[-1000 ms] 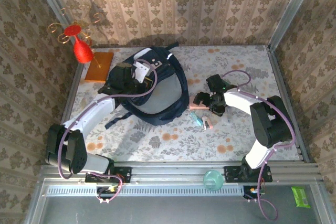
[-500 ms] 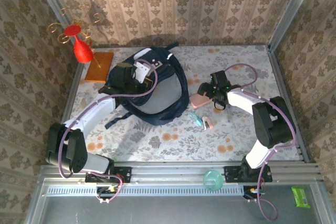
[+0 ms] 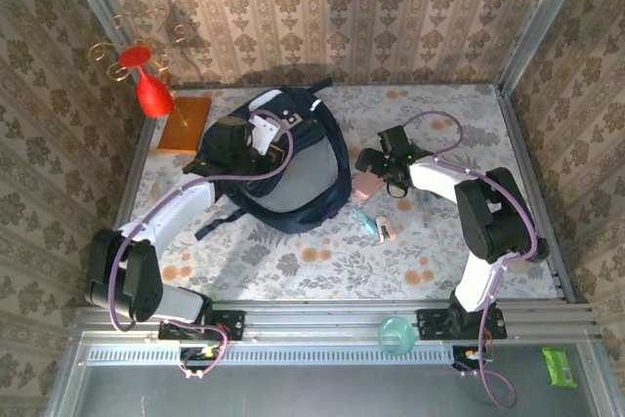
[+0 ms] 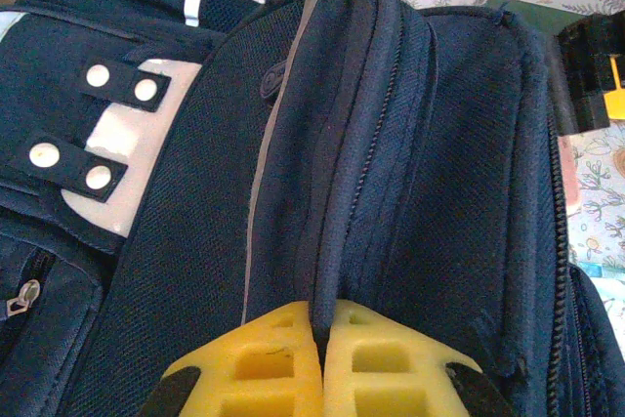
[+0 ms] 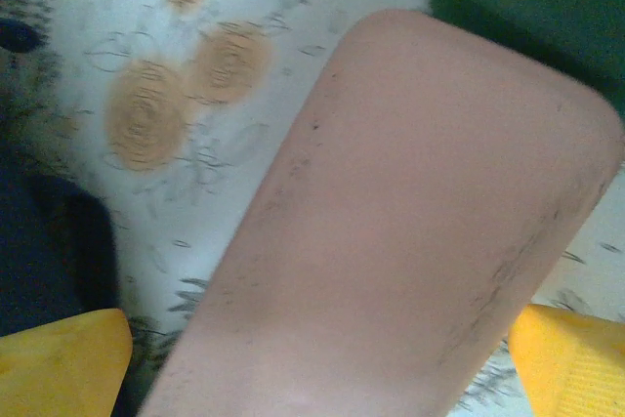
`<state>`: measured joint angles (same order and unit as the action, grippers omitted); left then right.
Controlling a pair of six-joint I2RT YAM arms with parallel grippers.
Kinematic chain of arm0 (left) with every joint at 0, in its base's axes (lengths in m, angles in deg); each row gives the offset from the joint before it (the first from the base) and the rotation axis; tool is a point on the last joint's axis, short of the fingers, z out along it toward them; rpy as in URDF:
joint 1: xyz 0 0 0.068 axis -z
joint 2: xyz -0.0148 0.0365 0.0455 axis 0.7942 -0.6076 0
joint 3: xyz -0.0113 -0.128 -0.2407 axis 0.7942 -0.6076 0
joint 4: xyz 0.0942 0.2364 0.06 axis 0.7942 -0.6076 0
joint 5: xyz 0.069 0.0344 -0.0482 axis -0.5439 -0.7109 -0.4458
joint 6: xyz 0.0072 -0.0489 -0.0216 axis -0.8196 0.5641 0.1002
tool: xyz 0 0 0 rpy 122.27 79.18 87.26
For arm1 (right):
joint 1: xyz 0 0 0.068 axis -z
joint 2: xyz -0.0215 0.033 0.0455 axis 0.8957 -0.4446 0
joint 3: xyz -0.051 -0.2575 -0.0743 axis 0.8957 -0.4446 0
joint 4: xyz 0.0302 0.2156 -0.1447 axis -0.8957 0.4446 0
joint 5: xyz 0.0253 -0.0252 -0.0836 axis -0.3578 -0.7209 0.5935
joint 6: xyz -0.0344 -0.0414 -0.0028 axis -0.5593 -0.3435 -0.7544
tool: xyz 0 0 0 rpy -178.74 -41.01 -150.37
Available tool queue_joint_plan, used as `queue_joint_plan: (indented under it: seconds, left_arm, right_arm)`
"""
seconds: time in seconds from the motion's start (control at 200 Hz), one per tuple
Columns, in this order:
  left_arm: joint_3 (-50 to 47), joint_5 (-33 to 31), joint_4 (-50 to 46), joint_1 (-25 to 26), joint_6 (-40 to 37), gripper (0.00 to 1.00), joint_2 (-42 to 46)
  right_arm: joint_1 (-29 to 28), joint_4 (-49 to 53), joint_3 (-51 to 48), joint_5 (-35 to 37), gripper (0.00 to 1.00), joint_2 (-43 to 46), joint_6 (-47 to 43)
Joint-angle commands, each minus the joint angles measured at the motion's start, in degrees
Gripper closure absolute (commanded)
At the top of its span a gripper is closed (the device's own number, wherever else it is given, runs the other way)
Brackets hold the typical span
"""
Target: Pack the student bag
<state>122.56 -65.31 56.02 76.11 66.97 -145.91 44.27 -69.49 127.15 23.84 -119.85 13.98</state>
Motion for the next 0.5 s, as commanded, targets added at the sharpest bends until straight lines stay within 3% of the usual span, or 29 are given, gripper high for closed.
queue_joint_plan:
  seconds: [0.0,0.495]
  left_arm:
    - [1.1,-0.6,-0.3,-0.2,0.0,1.00,-0.3]
    - [1.3,-0.4,-0.5,-0.2,-0.1,1.00,-0.6]
  right_arm:
    - [-1.3,3.1,3.3,4.5,0.00,-2.3,-1.5]
    - [-5.4,9.6,10.0,14.7,0.06,-10.9,-3.9]
